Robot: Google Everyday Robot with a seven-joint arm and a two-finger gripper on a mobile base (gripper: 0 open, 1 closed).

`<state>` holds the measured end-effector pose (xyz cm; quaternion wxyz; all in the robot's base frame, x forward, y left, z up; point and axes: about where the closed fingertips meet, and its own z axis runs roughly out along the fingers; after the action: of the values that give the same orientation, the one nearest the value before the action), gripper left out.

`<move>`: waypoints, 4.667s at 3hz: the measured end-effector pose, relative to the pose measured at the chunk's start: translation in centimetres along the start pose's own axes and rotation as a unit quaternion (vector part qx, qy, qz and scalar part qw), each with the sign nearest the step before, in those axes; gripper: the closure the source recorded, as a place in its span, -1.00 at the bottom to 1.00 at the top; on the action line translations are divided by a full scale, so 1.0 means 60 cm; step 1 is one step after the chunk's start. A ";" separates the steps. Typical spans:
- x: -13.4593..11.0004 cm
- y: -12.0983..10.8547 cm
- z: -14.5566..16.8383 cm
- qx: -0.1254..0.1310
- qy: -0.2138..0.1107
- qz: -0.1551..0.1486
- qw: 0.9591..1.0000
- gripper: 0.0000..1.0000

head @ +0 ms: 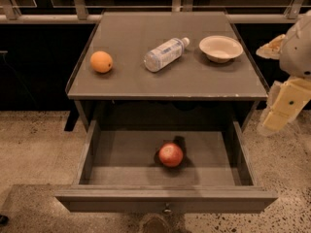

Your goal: Pick apple from top drawer and place on counter

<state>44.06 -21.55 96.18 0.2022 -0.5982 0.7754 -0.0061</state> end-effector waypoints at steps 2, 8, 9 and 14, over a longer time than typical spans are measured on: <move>0.033 0.058 0.201 -0.047 -0.153 0.129 0.979 -1.00; 0.008 0.097 0.489 -0.068 -0.234 0.245 0.938 -1.00; -0.037 0.096 0.539 -0.075 -0.243 0.235 0.938 -1.00; -0.121 0.083 0.619 -0.084 -0.256 0.210 0.940 0.29</move>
Offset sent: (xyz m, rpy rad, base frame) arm 0.0657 0.0231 -0.2097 0.6709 -0.0688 -0.4081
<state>52.82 -4.74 63.06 0.3395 -0.4178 0.8032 0.2553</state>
